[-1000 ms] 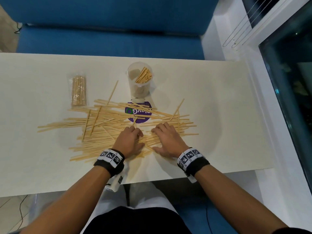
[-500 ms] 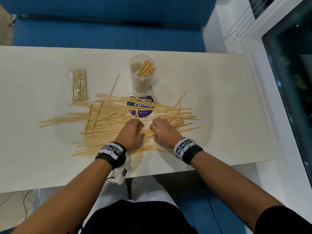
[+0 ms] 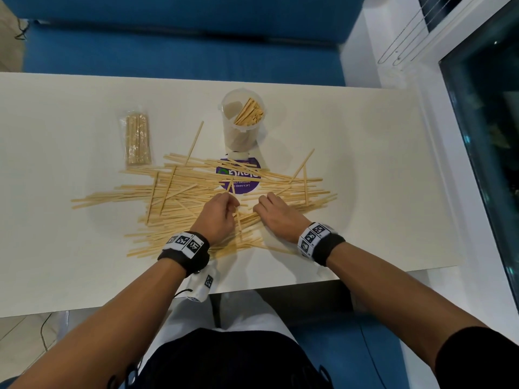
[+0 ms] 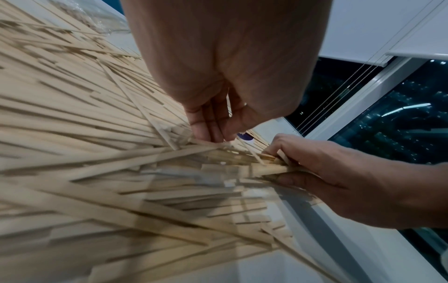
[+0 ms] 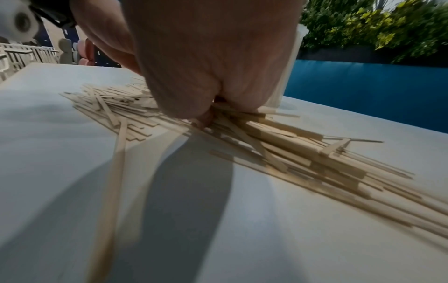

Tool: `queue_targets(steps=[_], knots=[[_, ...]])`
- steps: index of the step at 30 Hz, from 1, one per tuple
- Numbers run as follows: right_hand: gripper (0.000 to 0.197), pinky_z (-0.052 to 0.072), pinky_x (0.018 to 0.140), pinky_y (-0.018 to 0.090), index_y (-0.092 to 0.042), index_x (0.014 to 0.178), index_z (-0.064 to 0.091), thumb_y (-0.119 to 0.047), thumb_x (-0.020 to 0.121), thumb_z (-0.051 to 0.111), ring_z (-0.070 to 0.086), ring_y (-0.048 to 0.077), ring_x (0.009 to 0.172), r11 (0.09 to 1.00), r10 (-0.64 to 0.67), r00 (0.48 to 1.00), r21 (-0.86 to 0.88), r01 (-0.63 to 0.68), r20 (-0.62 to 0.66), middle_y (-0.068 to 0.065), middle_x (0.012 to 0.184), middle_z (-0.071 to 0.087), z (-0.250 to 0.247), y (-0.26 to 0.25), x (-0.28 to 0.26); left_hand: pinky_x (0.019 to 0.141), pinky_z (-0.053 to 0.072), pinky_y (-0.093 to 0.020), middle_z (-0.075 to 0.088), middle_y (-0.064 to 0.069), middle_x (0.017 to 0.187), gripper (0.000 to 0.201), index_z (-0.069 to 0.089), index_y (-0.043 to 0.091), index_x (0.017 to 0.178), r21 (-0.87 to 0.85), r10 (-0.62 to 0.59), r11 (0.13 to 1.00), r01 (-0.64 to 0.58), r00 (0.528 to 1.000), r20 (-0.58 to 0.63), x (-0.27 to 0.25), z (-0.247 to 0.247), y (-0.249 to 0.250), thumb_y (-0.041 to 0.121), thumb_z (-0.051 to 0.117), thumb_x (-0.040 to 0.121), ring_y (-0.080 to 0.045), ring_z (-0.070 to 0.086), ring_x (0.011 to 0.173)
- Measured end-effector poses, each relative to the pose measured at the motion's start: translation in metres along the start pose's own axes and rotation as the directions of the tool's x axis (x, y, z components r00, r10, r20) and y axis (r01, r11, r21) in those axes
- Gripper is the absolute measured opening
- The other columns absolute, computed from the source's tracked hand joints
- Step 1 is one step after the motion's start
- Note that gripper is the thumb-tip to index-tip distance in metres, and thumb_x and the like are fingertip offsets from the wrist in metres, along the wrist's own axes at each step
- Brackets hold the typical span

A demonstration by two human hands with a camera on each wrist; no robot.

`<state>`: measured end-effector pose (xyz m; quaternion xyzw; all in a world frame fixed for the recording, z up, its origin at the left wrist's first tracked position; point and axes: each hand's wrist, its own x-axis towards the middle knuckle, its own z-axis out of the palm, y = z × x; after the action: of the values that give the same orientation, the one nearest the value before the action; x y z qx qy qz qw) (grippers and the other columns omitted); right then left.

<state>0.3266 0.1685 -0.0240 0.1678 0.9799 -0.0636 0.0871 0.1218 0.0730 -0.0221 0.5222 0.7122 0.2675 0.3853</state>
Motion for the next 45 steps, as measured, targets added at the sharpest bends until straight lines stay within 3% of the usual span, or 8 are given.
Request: queue_targets(steps=[9,14,20,26,31,34,41,45], knots=[[0.027,0.042,0.082,0.040,-0.007,0.115,0.058,-0.001,0.095,0.041,0.049,0.029,0.096,0.997,0.056,0.998,0.055,-0.058,0.040,0.012,0.108,0.058,-0.004,0.010,-0.009,0.078,0.052,-0.034,0.066,0.002,0.089,0.028,0.063,0.020,0.100,-0.110,-0.065,0.992,0.062,0.998,-0.025,0.002,-0.001,-0.001,0.002,0.042,0.096,-0.014,0.063,0.085],[0.041,0.039,0.085,0.039,-0.007,0.122,0.055,-0.003,0.092,0.027,0.050,0.027,0.098,0.988,0.061,0.995,0.140,-0.071,0.075,0.011,0.111,0.060,-0.013,0.009,-0.010,0.072,0.060,-0.035,0.071,0.002,0.087,0.027,0.057,0.024,0.108,-0.227,-0.182,0.960,0.163,0.981,-0.062,0.003,-0.003,0.003,0.046,0.064,0.095,-0.013,0.071,0.078],[0.043,0.041,0.084,0.039,-0.008,0.125,0.056,-0.004,0.090,0.032,0.052,0.027,0.099,0.987,0.046,0.995,0.149,-0.059,0.086,0.011,0.114,0.061,-0.014,0.005,-0.008,0.069,0.056,-0.026,0.075,-0.002,0.088,0.041,0.059,0.027,0.112,-0.345,-0.274,0.902,0.258,0.962,0.003,0.006,-0.003,0.012,0.044,0.081,0.082,-0.012,0.072,0.079],[0.035,0.045,0.083,0.040,-0.008,0.117,0.058,0.003,0.086,0.050,0.052,0.027,0.094,0.989,0.036,0.995,0.140,-0.049,0.096,0.011,0.108,0.061,-0.017,0.000,-0.010,0.066,0.059,-0.021,0.073,-0.011,0.093,0.022,0.066,0.016,0.109,-0.401,-0.292,0.877,0.264,0.956,-0.010,0.007,-0.004,0.014,0.011,0.075,0.089,-0.022,0.072,0.086],[0.036,0.042,0.086,0.038,-0.009,0.119,0.054,0.006,0.087,0.049,0.044,0.022,0.095,0.952,0.134,0.987,0.267,-0.153,0.086,0.007,0.108,0.056,-0.026,0.006,-0.019,0.073,0.045,-0.012,0.071,0.004,0.093,0.013,0.068,0.021,0.106,-0.189,-0.229,0.960,0.206,0.967,-0.109,0.006,-0.012,0.016,0.018,0.067,0.093,-0.008,0.064,0.087],[0.043,0.042,0.087,0.037,-0.009,0.121,0.054,0.009,0.082,0.049,0.045,0.024,0.098,0.922,0.162,0.984,0.342,-0.179,0.079,0.007,0.111,0.054,-0.034,0.011,-0.026,0.088,0.052,-0.026,0.070,0.005,0.100,0.019,0.071,0.019,0.110,-0.206,-0.241,0.954,0.217,0.965,-0.099,0.007,-0.015,0.023,0.031,0.063,0.098,-0.010,0.064,0.094],[0.023,0.046,0.082,0.036,-0.025,0.112,0.052,-0.006,0.105,0.041,0.050,0.018,0.094,0.720,0.347,0.936,0.623,-0.306,0.058,-0.002,0.108,0.052,-0.051,0.021,-0.040,0.099,0.050,-0.045,0.073,0.003,0.118,0.071,0.078,0.031,0.106,-0.437,-0.350,0.846,0.305,0.937,-0.023,0.005,-0.020,0.024,0.078,0.026,0.095,-0.020,0.067,0.109],[0.015,0.050,0.076,0.046,-0.029,0.108,0.052,-0.022,0.109,0.039,0.059,0.028,0.087,0.476,0.557,0.830,0.831,-0.287,-0.032,0.005,0.100,0.063,-0.074,0.011,-0.034,0.098,0.052,-0.043,0.071,0.004,0.120,0.053,0.072,0.026,0.116,-0.292,-0.254,0.930,0.224,0.965,-0.071,0.003,-0.018,0.021,0.063,0.036,0.102,-0.015,0.064,0.110]])
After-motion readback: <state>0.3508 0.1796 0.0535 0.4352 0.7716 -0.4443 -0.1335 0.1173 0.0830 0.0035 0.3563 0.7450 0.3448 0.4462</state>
